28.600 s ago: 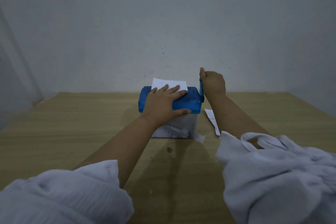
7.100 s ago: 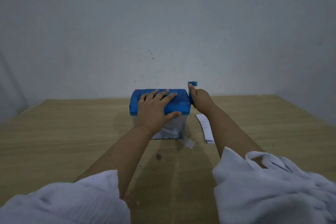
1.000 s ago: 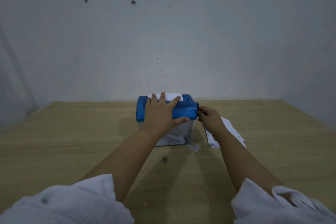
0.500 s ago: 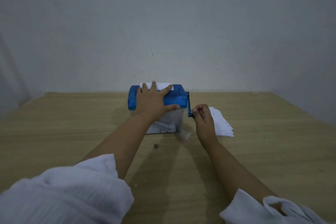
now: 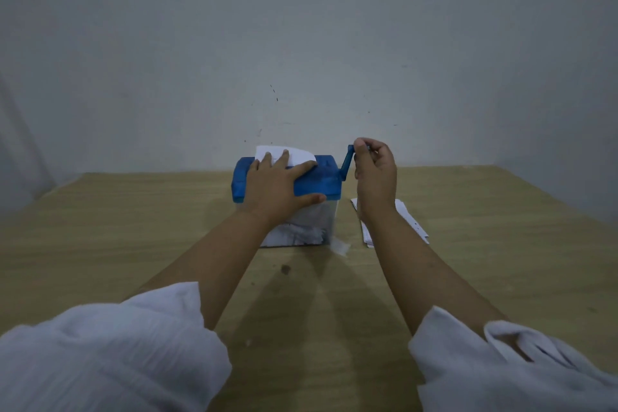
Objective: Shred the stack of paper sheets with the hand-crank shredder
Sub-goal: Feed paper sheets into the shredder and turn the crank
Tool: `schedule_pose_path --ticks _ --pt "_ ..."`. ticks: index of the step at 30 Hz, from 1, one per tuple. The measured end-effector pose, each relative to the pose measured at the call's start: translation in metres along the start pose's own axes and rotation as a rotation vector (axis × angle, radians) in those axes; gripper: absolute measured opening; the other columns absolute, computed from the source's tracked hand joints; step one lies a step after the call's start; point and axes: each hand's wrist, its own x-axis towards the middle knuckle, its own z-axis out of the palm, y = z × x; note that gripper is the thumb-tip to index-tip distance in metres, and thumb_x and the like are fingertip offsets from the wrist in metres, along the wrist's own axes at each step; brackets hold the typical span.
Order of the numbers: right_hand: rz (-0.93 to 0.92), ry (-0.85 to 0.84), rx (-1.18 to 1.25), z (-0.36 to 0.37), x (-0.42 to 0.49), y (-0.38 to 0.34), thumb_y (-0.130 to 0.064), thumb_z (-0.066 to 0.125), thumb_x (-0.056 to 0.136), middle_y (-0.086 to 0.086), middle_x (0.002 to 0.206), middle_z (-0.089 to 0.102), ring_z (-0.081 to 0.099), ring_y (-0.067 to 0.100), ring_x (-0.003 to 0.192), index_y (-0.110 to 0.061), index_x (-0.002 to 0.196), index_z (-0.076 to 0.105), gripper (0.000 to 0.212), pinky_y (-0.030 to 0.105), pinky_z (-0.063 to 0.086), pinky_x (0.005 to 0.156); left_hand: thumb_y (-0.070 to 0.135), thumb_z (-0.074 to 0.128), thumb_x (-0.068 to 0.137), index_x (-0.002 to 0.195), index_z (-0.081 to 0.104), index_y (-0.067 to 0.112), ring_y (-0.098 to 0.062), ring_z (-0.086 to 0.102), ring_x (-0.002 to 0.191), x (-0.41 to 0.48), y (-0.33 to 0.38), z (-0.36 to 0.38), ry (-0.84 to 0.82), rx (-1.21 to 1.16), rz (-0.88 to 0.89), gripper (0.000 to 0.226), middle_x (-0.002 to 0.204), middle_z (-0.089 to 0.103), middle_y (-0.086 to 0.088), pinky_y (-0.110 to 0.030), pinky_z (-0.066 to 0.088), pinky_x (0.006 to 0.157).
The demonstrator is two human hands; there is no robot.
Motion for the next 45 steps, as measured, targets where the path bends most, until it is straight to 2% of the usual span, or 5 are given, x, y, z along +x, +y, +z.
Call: schedule_pose_path --ticks 9,16,20,36,45 --pt "0.143 -0.016 -0.251 0.015 0.059 0.021 -0.025 0.066 0.087 -0.002 0.065 0.055 0.045 0.011 0.055 -0.007 0.092 0.068 0.019 0.021 0.041 0.056 0.074 0.038 0.080 0.144 0.025 0.046 -0.030 0.019 0.143 0.003 -0.004 0.004 0.051 0.002 0.036 0.070 0.156 0.022 -0.004 -0.043 0.010 0.115" --pt "0.261 -0.065 -0.417 0.006 0.054 0.054 -0.017 0.059 0.091 0.015 0.101 0.066 0.051 0.010 0.061 0.003 0.110 0.066 0.028 0.017 0.044 0.054 0.074 0.038 0.080 0.143 0.027 0.046 -0.029 0.019 0.143 0.003 -0.003 0.005 0.055 -0.017 0.026 0.070 0.156 0.023 -0.003 -0.043 0.009 0.115" --pt "0.412 -0.104 -0.507 -0.006 0.037 0.064 -0.008 0.047 0.094 0.010 0.076 0.058 0.044 0.016 0.053 0.006 0.105 0.064 0.025 0.016 0.038 0.042 0.074 0.040 0.079 0.142 0.028 0.046 -0.028 0.017 0.143 0.002 -0.002 0.004 0.041 -0.041 0.002 0.070 0.156 0.023 -0.001 -0.043 0.009 0.115" --pt "0.147 0.114 -0.443 -0.028 -0.045 0.046 -0.027 0.055 0.093 0.001 0.055 0.051 0.045 0.011 0.055 -0.010 0.059 0.053 0.038 0.026 0.036 0.058 0.072 0.047 0.079 0.142 0.028 0.048 -0.028 0.013 0.144 0.002 0.006 -0.003 -0.023 -0.087 -0.071 0.070 0.157 0.018 -0.001 -0.047 0.005 0.116" --pt "-0.029 0.067 -0.030 -0.003 -0.029 -0.002 -0.017 0.049 0.097 0.000 0.065 0.055 0.047 0.003 0.053 -0.005 0.098 0.060 0.016 0.018 0.043 0.054 0.072 0.045 0.079 0.142 0.029 0.047 -0.026 0.017 0.143 0.003 0.002 0.001 0.011 -0.062 -0.017 0.069 0.156 0.022 0.002 -0.046 0.004 0.116"
